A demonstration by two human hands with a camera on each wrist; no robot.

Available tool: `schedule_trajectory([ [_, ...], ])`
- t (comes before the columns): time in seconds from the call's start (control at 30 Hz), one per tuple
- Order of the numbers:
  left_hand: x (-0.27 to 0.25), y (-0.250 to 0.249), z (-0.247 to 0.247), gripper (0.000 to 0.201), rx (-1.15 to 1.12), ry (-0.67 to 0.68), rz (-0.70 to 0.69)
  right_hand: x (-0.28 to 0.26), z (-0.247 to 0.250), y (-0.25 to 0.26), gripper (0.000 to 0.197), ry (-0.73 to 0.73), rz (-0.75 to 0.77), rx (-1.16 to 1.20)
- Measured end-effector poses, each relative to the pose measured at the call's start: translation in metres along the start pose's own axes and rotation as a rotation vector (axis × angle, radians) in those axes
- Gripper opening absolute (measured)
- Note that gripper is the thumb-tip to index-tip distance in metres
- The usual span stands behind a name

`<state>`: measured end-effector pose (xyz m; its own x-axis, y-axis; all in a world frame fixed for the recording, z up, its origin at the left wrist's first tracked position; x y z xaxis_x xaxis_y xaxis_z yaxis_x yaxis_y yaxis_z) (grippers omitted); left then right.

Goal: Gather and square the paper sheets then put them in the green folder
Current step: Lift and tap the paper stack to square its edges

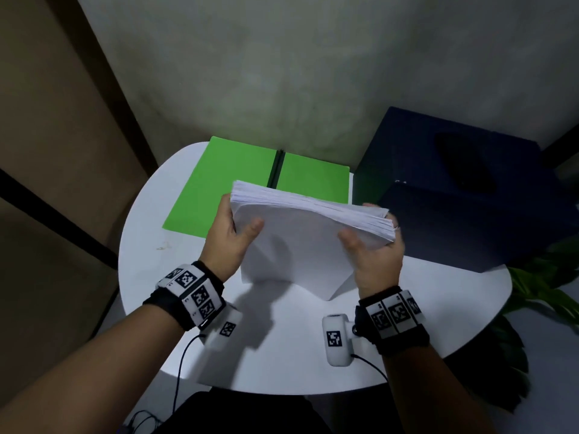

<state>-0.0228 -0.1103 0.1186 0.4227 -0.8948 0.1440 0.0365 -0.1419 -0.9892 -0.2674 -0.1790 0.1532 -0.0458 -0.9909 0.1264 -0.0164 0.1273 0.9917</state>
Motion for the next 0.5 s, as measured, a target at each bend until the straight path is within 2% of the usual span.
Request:
schedule_trajectory([
  [0.07, 0.006, -0.017, -0.002, 0.072, -0.046, -0.106, -0.055, 0.004, -0.004, 0.017, 0.029, -0.024, 0.087, 0.051],
  [0.13, 0.010, -0.027, -0.006, 0.043, -0.073, -0.163, -0.080, 0.008, -0.004, 0.026, 0.008, -0.067, 0.122, 0.058],
  [0.2, 0.014, -0.032, -0.009, 0.026, -0.099, -0.151, -0.099, 0.011, -0.001, 0.028, 0.010, -0.099, 0.135, 0.040],
  [0.37, 0.015, -0.043, -0.005, 0.041, -0.012, -0.196, -0.201, 0.008, -0.003, 0.024, 0.021, 0.014, 0.130, 0.084],
  [0.5, 0.023, -0.048, -0.006, 0.032, -0.016, -0.248, -0.178, 0.008, -0.001, 0.023, 0.014, -0.030, 0.111, 0.048],
])
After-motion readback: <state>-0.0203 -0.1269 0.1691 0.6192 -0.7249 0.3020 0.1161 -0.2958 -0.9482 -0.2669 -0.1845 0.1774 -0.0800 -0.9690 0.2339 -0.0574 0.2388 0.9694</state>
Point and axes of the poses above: each hand's wrist, its own x-axis towards the middle knuckle, its own z-axis out of the back of the hand, y = z × x, the point moved 6 cm from there along x, towards the middle knuckle, and after that the axes turned 1 degree about -y, right-handed, at the moved point
